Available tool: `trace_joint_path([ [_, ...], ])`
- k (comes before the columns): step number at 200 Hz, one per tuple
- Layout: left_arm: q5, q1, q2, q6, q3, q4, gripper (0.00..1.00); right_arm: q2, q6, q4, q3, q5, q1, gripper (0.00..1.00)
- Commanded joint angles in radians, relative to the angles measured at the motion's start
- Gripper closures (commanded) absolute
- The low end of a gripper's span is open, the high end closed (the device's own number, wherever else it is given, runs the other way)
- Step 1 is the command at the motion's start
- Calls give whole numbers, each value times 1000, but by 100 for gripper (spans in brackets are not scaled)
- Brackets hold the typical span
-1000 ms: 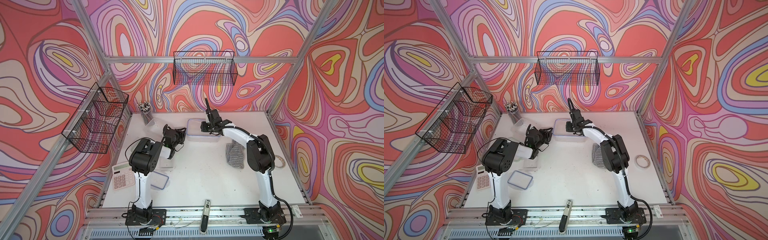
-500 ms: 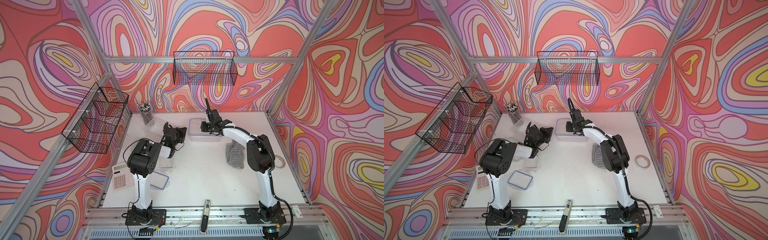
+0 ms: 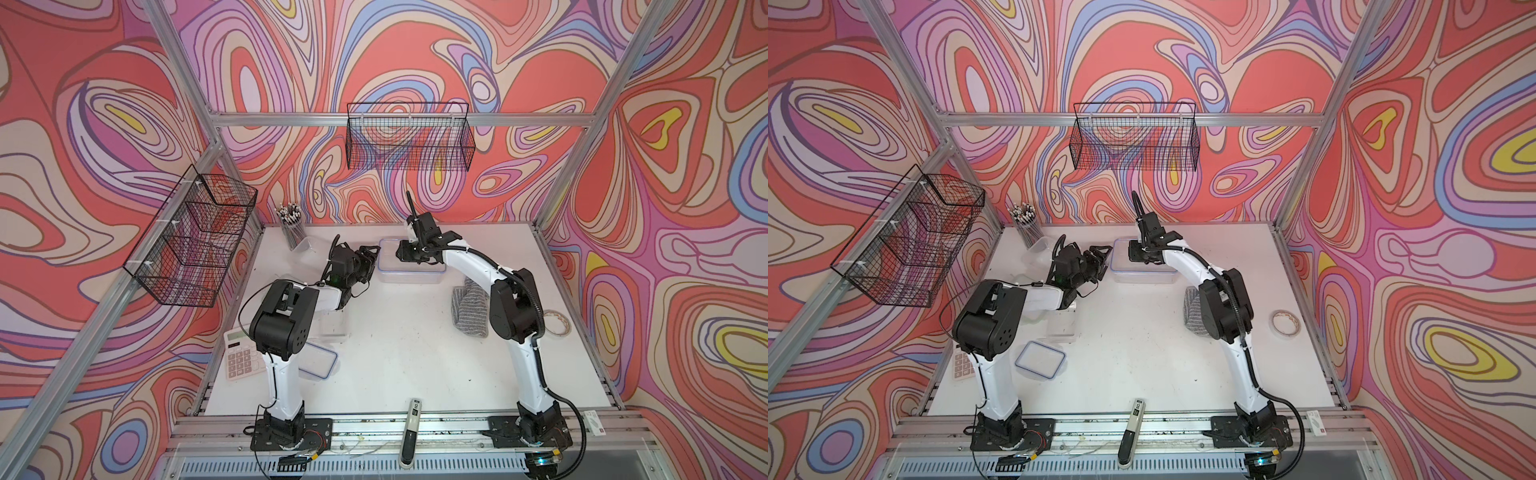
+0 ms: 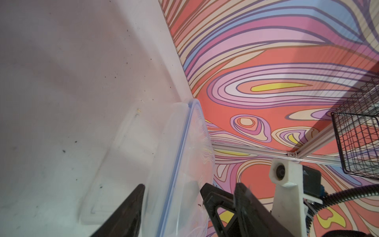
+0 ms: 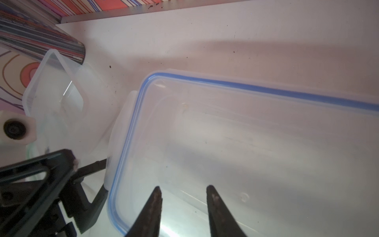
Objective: Wipe the insides of the lunch boxes
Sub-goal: Open the fastener of the lunch box, then adjust the lunch box at the center of the board.
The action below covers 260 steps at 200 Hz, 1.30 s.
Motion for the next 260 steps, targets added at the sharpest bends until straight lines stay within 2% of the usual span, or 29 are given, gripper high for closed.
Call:
trace_joint_path([
  [1,22,20,-61,77,30,-137,26,21,-23,-88,84,-55,-14,52],
  [60,63,12,-128,159,31,-340,26,78,-65,-99,244,-117,-140,37],
  [94,35,-58,-175,285,85,-567,26,170,-59,-99,336,-218,-232,26],
  [129,89,-112,-128,312,126,-617,23,243,-61,-130,373,-287,-282,23],
  [181,149,-120,-37,277,151,-605,23,229,-82,-127,280,-309,-292,23],
  [215,167,-122,-17,266,155,-591,23,226,-92,-126,252,-281,-293,23],
  [260,170,-123,-5,254,150,-570,24,128,-39,51,85,-304,-292,24],
])
